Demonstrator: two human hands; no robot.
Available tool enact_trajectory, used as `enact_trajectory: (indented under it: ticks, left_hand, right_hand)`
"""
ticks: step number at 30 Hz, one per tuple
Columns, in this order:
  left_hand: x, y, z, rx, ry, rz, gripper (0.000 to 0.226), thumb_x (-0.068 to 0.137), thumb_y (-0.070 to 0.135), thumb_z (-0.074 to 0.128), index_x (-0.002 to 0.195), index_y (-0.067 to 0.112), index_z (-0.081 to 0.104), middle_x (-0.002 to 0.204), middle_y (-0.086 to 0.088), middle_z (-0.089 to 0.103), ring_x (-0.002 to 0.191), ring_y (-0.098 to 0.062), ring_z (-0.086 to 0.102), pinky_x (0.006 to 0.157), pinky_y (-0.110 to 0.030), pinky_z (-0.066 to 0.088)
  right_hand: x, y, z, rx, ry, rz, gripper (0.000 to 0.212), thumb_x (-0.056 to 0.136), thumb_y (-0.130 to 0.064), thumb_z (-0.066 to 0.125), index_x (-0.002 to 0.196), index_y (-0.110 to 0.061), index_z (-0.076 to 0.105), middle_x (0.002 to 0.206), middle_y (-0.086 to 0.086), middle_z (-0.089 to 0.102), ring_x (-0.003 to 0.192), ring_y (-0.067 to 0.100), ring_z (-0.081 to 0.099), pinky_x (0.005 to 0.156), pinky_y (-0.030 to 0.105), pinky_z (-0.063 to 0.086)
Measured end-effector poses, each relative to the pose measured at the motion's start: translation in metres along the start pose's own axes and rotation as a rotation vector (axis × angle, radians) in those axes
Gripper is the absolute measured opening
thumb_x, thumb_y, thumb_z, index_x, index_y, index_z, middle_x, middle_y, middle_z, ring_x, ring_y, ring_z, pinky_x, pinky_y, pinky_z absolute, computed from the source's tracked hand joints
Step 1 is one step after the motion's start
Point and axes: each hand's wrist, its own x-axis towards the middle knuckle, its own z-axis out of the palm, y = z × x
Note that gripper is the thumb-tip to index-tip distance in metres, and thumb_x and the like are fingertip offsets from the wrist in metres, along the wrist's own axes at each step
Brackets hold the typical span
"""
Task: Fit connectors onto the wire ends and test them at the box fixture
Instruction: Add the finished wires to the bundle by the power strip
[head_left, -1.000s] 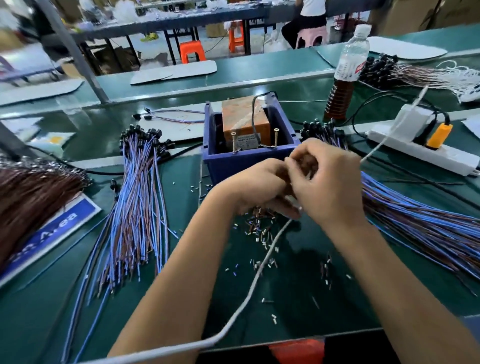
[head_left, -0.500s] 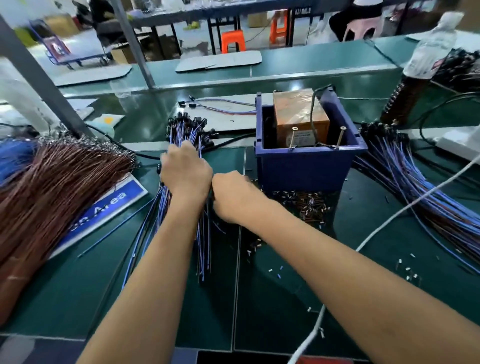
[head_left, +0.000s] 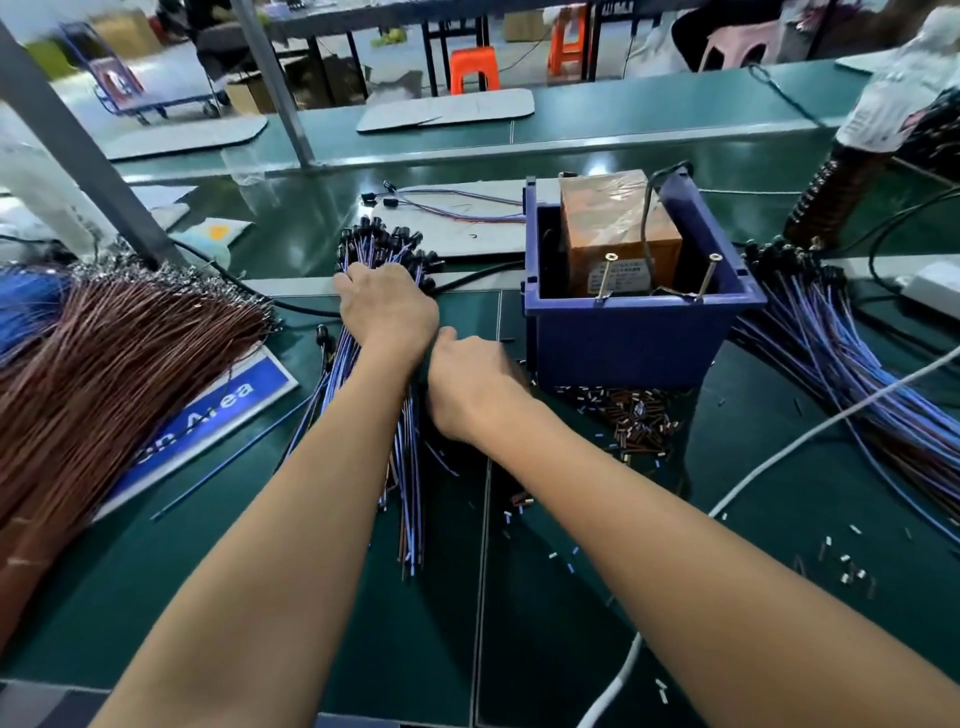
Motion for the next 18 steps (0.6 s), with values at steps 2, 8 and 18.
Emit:
enact_trajectory:
  ticks: [2,8,18]
  left_hand:
    - [-0.001,0.003,-0.007,-0.338,-0.017,-0.081,0.028,0.104,0.025,0.048,0.116,0.004,0.06,0.124,-0.021,0.064,0.119,-0.039,0.058,0.099,-0.042,0.046]
    - [-0.017,0.031,-0.057,-1.905,-0.303,-0.427,0.024,0.114,0.022,0.032,0.092,0.018,0.04,0.069,0.003,0.046,0.037,-0.005,0.033,0.033,-0.015,0.023]
    - [-0.033,0.015,-0.111,-2.351,-0.282,-0.234,0.04,0.11,0.013,0.029,0.074,0.018,0.046,0.054,0.007,0.031,0.042,-0.007,0.016,0.037,-0.019,0.011]
  right_hand:
    - [-0.006,0.002,0.005,0.092,0.031,-0.034,0.027,0.105,-0.033,0.048,0.119,-0.011,0.044,0.116,0.02,0.063,0.104,0.042,0.059,0.076,0.04,0.039]
    - [-0.031,0.011,0.001,0.717,0.173,-0.161,0.035,0.112,-0.026,0.037,0.086,-0.008,0.053,0.088,0.017,0.063,0.084,0.035,0.059,0.076,0.045,0.047]
    - [-0.07,0.099,-0.034,0.972,0.166,-0.297,0.026,0.111,-0.013,0.046,0.108,-0.01,0.072,0.064,0.0,0.066,0.048,0.011,0.049,0.05,0.022,0.042]
